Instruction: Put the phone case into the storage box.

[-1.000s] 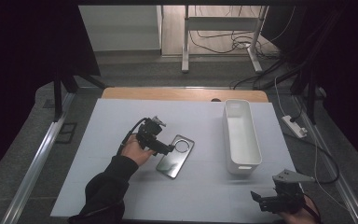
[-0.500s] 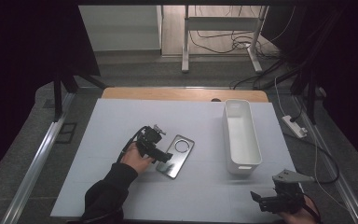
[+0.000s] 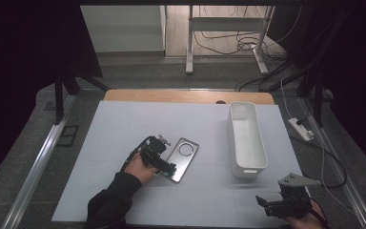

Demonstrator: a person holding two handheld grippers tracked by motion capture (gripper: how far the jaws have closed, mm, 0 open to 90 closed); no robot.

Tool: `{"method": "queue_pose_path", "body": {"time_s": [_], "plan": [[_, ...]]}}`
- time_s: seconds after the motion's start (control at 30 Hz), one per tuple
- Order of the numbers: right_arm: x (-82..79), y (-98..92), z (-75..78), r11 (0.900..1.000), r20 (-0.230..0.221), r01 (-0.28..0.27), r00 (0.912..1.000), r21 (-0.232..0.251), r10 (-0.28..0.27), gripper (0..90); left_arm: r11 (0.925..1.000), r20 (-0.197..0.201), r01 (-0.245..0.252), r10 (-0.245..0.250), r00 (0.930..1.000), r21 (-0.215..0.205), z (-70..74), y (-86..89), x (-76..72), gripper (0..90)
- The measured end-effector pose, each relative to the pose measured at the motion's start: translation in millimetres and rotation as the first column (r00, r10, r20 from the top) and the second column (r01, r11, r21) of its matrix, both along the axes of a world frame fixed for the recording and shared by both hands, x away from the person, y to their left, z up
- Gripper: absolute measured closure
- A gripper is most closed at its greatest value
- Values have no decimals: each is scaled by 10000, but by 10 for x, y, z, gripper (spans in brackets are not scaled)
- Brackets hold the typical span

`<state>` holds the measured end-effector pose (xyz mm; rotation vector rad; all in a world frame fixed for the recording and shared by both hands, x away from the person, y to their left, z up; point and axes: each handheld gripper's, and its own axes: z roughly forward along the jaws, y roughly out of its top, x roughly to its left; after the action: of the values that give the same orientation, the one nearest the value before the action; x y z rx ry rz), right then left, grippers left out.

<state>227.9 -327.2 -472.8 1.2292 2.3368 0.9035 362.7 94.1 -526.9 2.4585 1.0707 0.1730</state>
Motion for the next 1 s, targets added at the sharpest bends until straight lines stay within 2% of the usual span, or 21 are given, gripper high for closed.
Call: {"method": "queue_pose_path", "body": {"time_s": [0.27,0.3,0.37,0.4,0.43,0.5,0.7,0.83,0.9,1.0], "plan": [[0,-1,1,10000,-12,-12,10000,-13,12,12,10000,-48,-17,17,10000,35,-8,-5,-12,0],[0,0,0,10000,-4,-11,10000,-8,11,12,9999,-45,106,-106,9999,57,10,-7,-19,16],[1,2,-1,10000,-9,-20,10000,-20,20,12,9998,-33,193,-193,9998,22,29,-5,-30,131],[1,2,-1,10000,-9,-20,10000,-20,20,12,9998,-12,202,-202,9998,-40,53,-1,-42,131],[1,2,-1,10000,-13,-20,10000,-25,20,12,9999,-40,157,-158,9999,-72,67,-1,-49,212],[1,3,-1,10000,-24,-24,10000,-30,24,12,9998,-25,182,-182,9998,-96,84,3,-54,288],[1,5,-1,10000,-34,-35,10000,-72,35,12,9987,-225,264,-274,9994,-444,116,32,-44,658],[1,5,0,10000,-44,-29,10000,-83,28,12,9979,-434,142,-170,9989,-632,117,29,-33,754],[1,6,-1,10000,-39,-42,10000,-81,42,12,9974,-539,-112,74,9985,-717,117,47,-17,802],[1,5,-1,10000,-39,-49,10000,-82,48,12,9957,-692,-249,187,9974,-896,111,65,-5,828]]}}
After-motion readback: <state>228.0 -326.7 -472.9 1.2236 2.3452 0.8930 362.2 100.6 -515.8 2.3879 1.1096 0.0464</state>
